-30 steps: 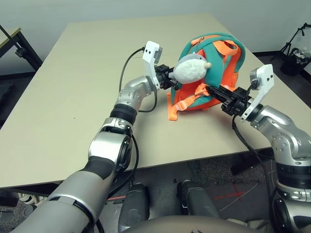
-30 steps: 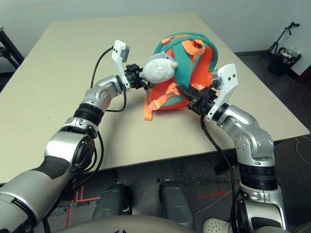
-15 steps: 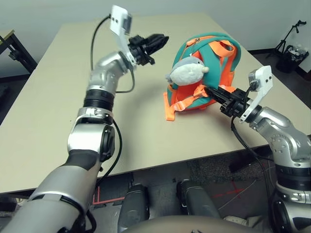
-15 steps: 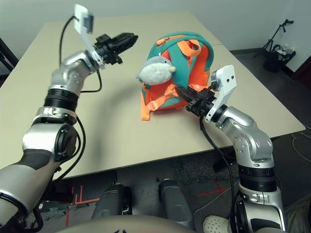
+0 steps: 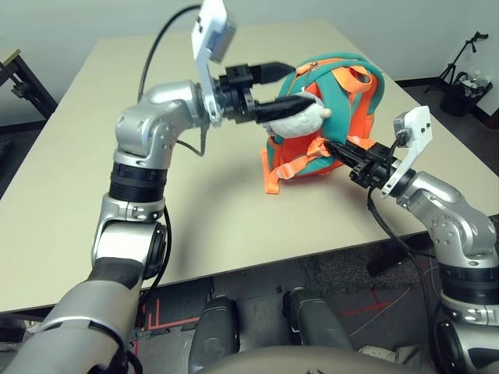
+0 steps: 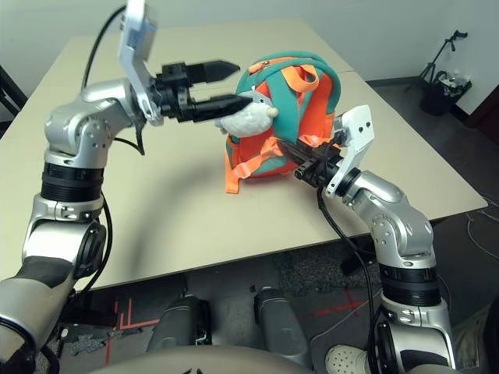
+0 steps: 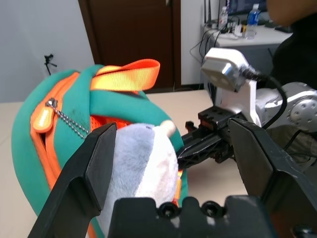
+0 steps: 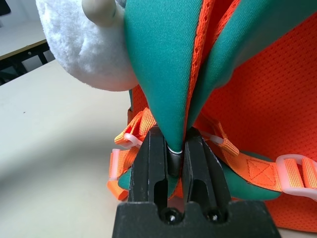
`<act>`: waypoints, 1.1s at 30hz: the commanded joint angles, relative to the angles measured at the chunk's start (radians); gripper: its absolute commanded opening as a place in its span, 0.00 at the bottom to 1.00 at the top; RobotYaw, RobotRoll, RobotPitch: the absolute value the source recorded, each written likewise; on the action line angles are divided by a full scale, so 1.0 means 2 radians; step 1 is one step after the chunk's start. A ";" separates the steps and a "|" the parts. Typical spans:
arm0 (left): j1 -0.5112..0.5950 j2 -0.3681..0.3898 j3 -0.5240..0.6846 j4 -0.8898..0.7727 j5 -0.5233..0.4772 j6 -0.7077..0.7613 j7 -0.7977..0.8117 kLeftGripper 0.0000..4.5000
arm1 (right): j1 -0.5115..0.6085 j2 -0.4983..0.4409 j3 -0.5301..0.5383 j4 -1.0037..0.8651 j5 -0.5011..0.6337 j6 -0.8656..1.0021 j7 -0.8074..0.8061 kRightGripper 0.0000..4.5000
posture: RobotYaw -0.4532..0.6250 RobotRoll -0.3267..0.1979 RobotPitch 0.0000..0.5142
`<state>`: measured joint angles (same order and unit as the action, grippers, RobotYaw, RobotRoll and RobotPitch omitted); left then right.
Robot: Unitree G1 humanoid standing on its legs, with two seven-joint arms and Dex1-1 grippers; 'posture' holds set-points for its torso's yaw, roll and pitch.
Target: Put the pencil case into the backpack and zip it.
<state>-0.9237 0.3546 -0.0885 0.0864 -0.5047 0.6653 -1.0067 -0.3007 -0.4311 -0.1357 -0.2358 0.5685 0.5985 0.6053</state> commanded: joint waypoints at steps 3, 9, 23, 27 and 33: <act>0.018 -0.004 -0.027 0.006 0.034 -0.032 0.009 1.00 | -0.005 0.003 0.010 -0.002 0.001 -0.008 0.008 0.02 | 0.26 0.62 0.09; 0.037 -0.017 -0.042 0.027 0.068 -0.076 0.026 1.00 | -0.007 0.004 0.012 -0.001 0.001 -0.010 0.008 0.02 | 0.27 0.62 0.08; 0.056 -0.052 -0.033 0.093 0.094 -0.137 0.046 1.00 | -0.006 0.011 0.013 0.000 -0.001 -0.013 0.006 0.02 | 0.27 0.62 0.08; 0.062 -0.056 -0.032 0.097 0.094 -0.141 0.044 0.78 | -0.004 0.012 0.011 -0.003 -0.001 -0.013 0.005 0.02 | 0.26 0.62 0.09; 0.078 -0.056 -0.033 0.102 0.099 -0.141 0.044 0.27 | -0.003 0.012 0.011 -0.002 -0.002 -0.013 0.006 0.02 | 0.27 0.62 0.09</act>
<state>-0.7983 0.2410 -0.1415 0.2587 -0.3227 0.3764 -0.9137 -0.3031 -0.4134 -0.1295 -0.2298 0.5588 0.5865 0.6044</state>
